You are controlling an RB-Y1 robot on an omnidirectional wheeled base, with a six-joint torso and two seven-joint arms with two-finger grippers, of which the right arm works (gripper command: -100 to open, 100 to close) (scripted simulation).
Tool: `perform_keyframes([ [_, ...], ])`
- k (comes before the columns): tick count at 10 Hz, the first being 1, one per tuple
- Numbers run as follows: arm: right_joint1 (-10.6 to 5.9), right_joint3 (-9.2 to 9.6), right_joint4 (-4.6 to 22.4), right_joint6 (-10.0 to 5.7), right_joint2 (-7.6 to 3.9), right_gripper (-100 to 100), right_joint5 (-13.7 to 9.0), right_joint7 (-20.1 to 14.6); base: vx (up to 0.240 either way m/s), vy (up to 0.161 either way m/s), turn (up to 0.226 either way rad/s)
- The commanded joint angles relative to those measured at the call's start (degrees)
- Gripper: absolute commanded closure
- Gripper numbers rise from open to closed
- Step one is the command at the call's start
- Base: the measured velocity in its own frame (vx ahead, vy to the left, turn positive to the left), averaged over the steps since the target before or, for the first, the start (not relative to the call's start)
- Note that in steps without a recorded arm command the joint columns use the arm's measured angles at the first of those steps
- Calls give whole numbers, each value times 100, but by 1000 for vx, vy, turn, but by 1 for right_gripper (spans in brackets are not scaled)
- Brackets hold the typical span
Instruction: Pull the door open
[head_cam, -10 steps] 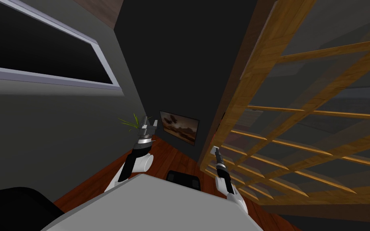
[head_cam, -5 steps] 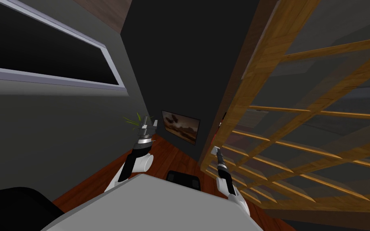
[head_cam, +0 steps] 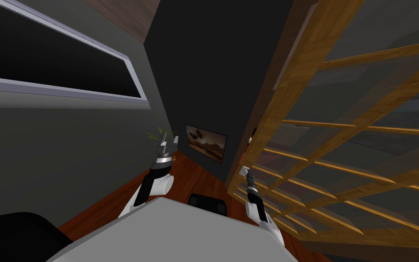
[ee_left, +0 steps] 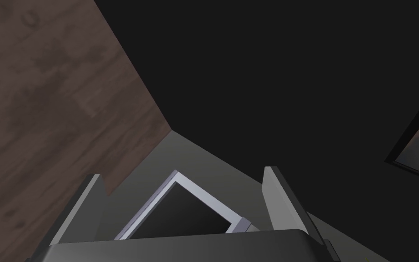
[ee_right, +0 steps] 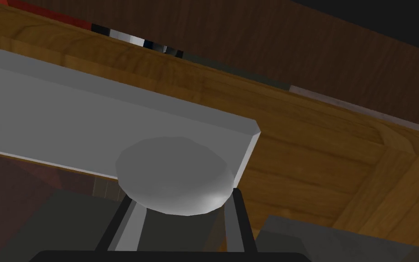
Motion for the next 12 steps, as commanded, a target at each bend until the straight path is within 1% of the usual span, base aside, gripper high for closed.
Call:
perform_keyframes([
  [1, -23, 103, -40, 47, 122, 100, 0, -164, -22, -8, 56],
  [2, -20, 130, -29, 39, 101, 100, -78, -401, -31, -2, 51],
  [3, -17, 157, -19, 30, 81, 100, -156, -545, -54, -11, 95],
  [4, -17, 157, -19, 30, 81, 100, -156, -639, -40, -16, 53],
  [5, -17, 157, -19, 30, 81, 100, -156, -639, -13, -10, -11],
  [6, -14, 184, -8, 22, 60, 100, -235, -876, -30, -5, 60],
  [7, -12, 212, 2, 14, 39, 100, -313, -1015, -53, -13, 133],
  [8, -12, 212, 2, 14, 39, 100, -313, -1114, -37, -10, 61],
  [10, -7, 267, 23, -3, -1, 100, -469, -1521, -50, -12, 77],
  [11, -7, 267, 68, -3, -1, 100, -469, -1589, -36, -11, 38],
  [12, -4, 294, 34, -11, -21, 100, -547, -1826, -45, -5, 65],
])
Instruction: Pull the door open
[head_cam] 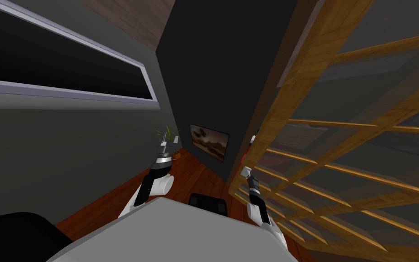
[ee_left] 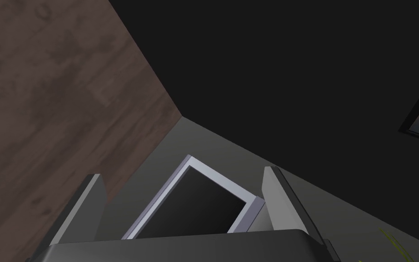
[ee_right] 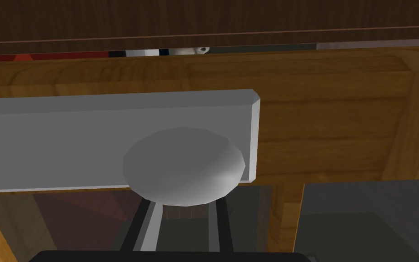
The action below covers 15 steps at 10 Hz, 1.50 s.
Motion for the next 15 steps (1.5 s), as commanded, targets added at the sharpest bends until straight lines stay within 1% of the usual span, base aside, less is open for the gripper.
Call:
perform_keyframes([
  [1, 16, 107, -173, 35, 131, 100, 6, -128, -39, -6, 43],
  [2, 19, 134, -163, 27, 111, 100, -72, -365, -43, -19, 90],
  [3, 22, 134, -301, 27, 111, 100, -72, -365, -35, -20, 19],
  [4, 21, 162, -152, 19, 91, 100, -150, -567, -33, -10, 85],
  [5, 21, 162, -152, 19, 91, 100, -150, -603, -15, -2, 36],
  [6, 24, 189, -142, 11, 71, 100, -228, -826, -27, -1, 52],
  [8, 24, 189, -142, 11, 71, 100, -228, -840, -29, -5, 15],
  [9, 26, 216, -132, 3, 52, 100, -304, -1078, -31, -15, 113],
  [10, 26, 216, -132, 3, 52, 100, -304, -1078, -33, -5, 36],
  [11, 28, 243, -121, -5, 33, 100, -380, -1314, -48, 0, 58],
  [12, 31, 270, -111, -13, 14, 100, -456, -1454, -59, -17, 99],
  [13, 31, 270, -89, -13, 14, 100, -456, -1552, -39, -10, 53],
  [14, 31, 270, -111, -13, 14, 100, -456, -1552, -14, 3, 1],
  [15, 33, 297, -101, -21, -5, 100, -532, -1789, -28, -2, 39],
])
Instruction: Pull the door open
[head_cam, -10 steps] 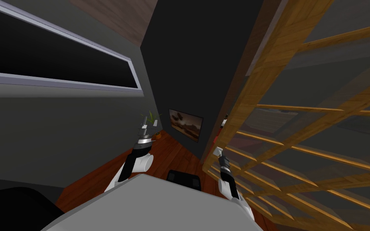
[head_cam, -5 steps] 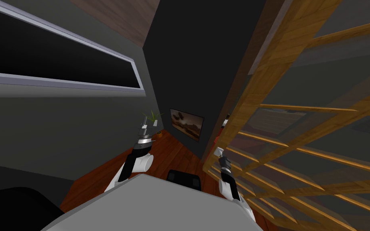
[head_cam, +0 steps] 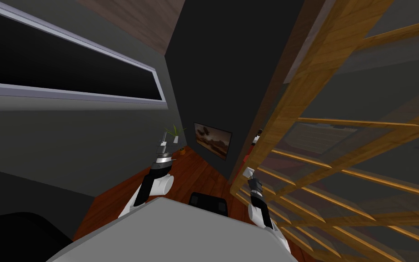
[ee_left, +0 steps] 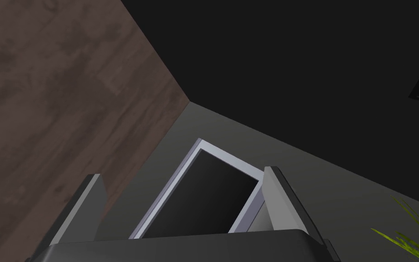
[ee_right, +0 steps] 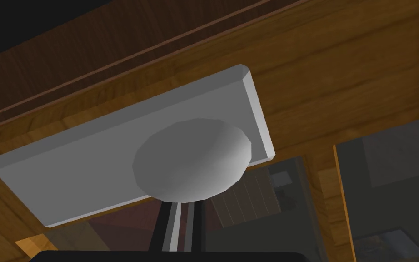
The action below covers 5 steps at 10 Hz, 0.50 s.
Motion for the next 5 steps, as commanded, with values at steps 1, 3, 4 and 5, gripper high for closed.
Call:
perform_keyframes([
  [1, -213, 95, 212, -176, 46, 100, 9, -162, -33, -6, 45],
  [3, -70, 46, 100, -51, 18, -100, -137, -319, -19, -19, 3],
  [4, -70, 69, 89, -57, 25, -100, -194, -443, -63, -16, 40],
  [5, -71, 95, 76, -62, 34, -100, -257, -585, -70, 21, 89],
])
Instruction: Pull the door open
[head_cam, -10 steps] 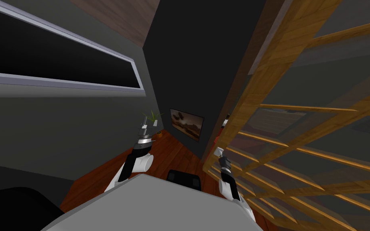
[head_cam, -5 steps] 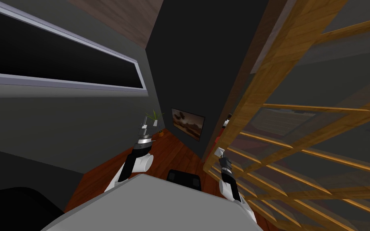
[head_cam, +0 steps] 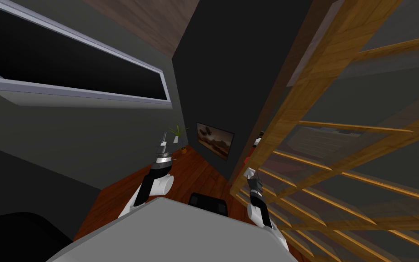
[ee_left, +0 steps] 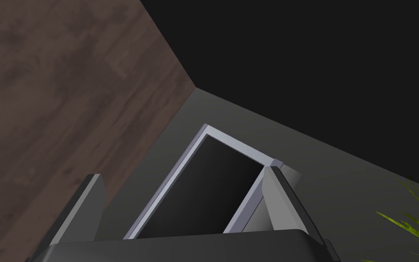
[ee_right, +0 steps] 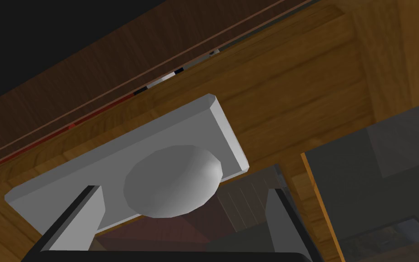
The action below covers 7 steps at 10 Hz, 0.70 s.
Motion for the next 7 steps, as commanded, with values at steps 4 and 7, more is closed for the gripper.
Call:
perform_keyframes([
  [4, -50, 135, 18, -44, 40, -100, -285, -709, -69, 13, 35],
  [7, -52, 216, -21, -61, 68, -100, -483, -1148, -52, -2, 39],
])
